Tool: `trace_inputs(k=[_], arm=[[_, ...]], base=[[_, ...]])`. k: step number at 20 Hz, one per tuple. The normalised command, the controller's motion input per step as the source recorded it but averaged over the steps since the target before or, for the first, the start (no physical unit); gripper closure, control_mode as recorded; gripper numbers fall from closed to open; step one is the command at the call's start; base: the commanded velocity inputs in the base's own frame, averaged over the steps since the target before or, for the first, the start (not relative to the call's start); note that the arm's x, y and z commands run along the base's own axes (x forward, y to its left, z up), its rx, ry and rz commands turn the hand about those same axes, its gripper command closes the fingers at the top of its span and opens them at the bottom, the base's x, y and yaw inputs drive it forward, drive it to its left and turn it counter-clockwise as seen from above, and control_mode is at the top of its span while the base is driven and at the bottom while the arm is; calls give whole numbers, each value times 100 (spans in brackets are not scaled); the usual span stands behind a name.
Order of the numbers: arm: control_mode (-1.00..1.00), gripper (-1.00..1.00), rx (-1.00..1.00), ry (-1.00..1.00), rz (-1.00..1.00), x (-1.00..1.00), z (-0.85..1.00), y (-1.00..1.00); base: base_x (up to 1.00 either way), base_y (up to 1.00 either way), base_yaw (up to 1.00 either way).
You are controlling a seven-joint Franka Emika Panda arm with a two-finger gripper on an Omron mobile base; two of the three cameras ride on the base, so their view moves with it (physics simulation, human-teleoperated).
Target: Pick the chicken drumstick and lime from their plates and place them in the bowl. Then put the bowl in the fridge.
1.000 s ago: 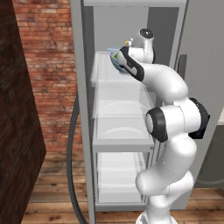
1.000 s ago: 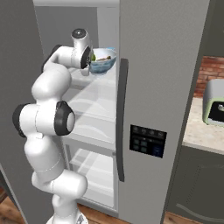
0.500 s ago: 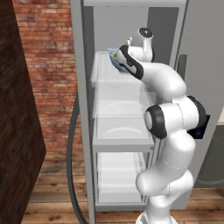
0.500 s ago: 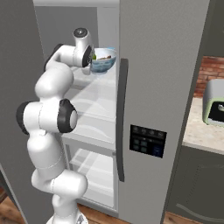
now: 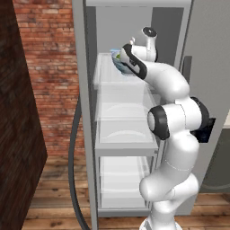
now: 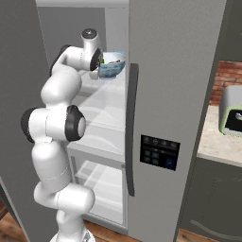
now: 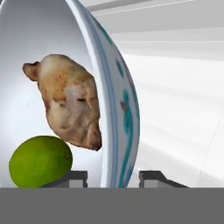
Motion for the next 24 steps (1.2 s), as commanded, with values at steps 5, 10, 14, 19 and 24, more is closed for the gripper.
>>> trace_inputs(k=[5,10,14,19,24], arm=[[-100,-100,15,-1,1,-18,3,-3],[-100,-100,7,-1,0,-43,4,0],[-100,-100,0,-19,1,-57,3,1],[-100,-100,1,-21,4,-59,22,0],[-100,-100,2,-11,5,-74,4,1]], base=[[0,0,0],[0,0,0],[0,0,0],[0,0,0],[0,0,0]])
